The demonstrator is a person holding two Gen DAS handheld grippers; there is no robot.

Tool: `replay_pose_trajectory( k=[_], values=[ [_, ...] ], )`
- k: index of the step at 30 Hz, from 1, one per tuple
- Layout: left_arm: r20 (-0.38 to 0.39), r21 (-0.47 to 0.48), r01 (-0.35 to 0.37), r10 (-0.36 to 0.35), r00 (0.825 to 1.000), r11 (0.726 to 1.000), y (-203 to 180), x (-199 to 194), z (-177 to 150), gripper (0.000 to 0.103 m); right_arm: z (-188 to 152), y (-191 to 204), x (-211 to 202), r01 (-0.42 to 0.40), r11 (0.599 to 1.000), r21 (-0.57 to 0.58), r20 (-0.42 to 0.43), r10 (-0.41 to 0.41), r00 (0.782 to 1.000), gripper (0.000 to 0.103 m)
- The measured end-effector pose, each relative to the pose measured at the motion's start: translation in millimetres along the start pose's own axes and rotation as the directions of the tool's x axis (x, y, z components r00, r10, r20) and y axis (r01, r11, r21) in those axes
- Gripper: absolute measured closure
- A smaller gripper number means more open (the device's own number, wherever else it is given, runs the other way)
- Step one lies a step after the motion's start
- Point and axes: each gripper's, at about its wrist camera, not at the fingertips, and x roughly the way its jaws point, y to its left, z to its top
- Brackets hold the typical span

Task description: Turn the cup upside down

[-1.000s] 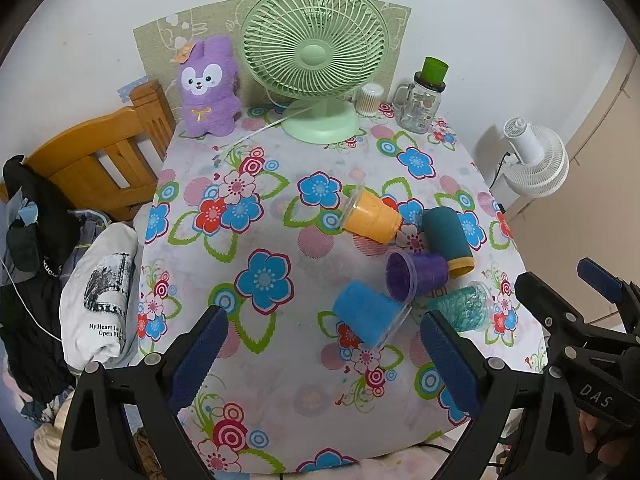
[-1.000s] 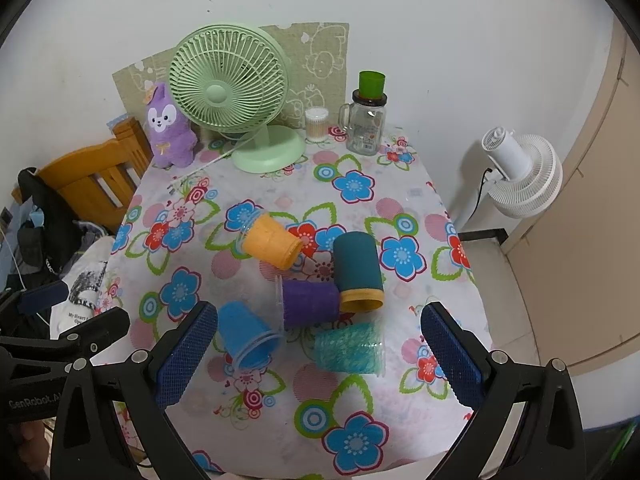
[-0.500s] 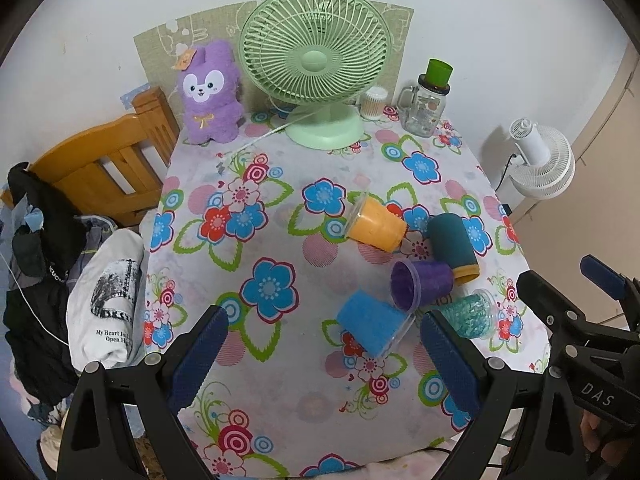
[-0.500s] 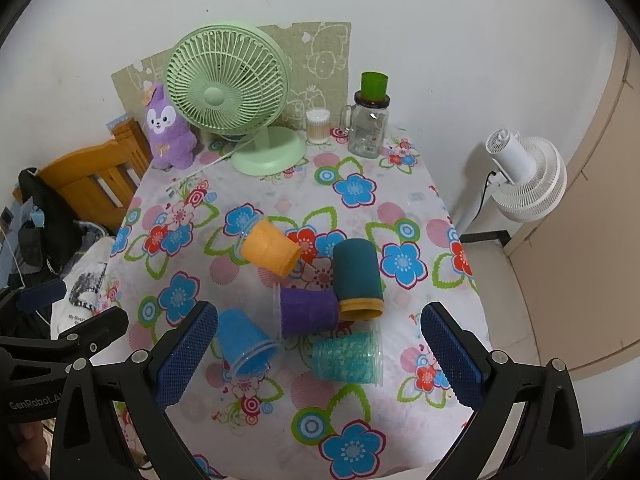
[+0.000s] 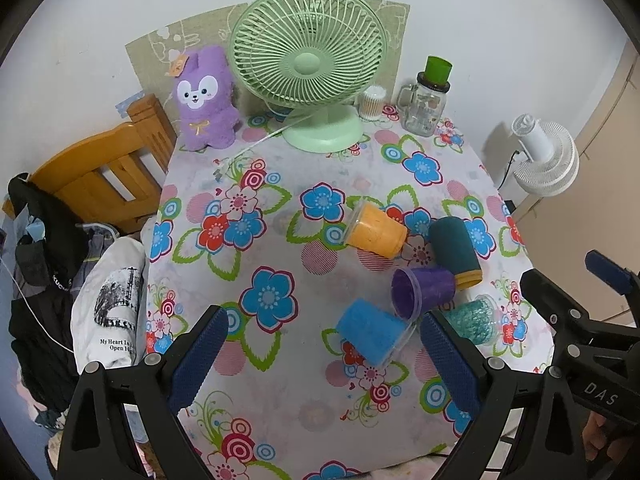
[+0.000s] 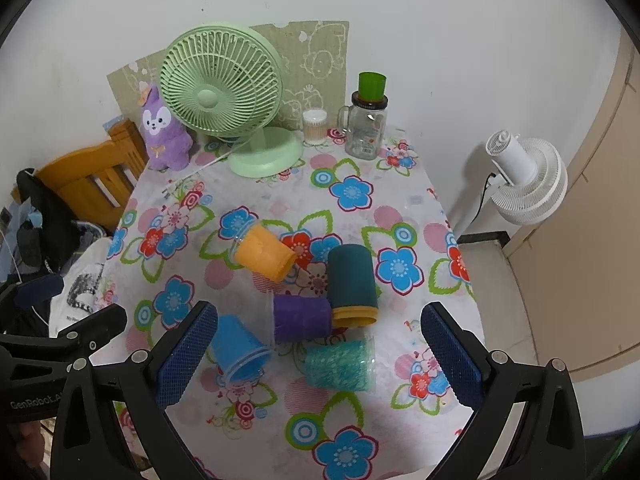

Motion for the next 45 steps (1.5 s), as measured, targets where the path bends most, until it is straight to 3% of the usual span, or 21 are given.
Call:
replay_pose_trajectory(
  k=[8,20,32,39,45],
  values=[
    [-0.055,0.028,0.001,0.001,0.999,1.000,-16,31,21,0.005,19,-14,29,0.003,1.000,-0.009,-0.047,-0.004,0.999,0.000],
    [-0.143,0.083,0.024,-0.012,0.990,0.996,-47,116,59,0.005,49,-52,107,0.001,0.999,0.047,-0.126,0.005,0.992,0.000],
    [-0.245,0.168,0.041,0.001,0.970,0.985,-74,200,74,0.005,50,-75,178,0.013,0.996,0.088,-0.224,0.007,0.974,0.000],
    [-0.290,0.168,0.043,0.008,0.957,0.985,-77,235,74,0.006,44,-76,203,0.015,0.995,0.100,-0.271,0.013,0.963,0.000],
    [-0.289,0.168,0.042,0.008,0.957,0.985,-76,247,75,0.016,39,-77,215,0.020,0.994,0.103,-0.293,0.011,0.956,0.000]
  ],
)
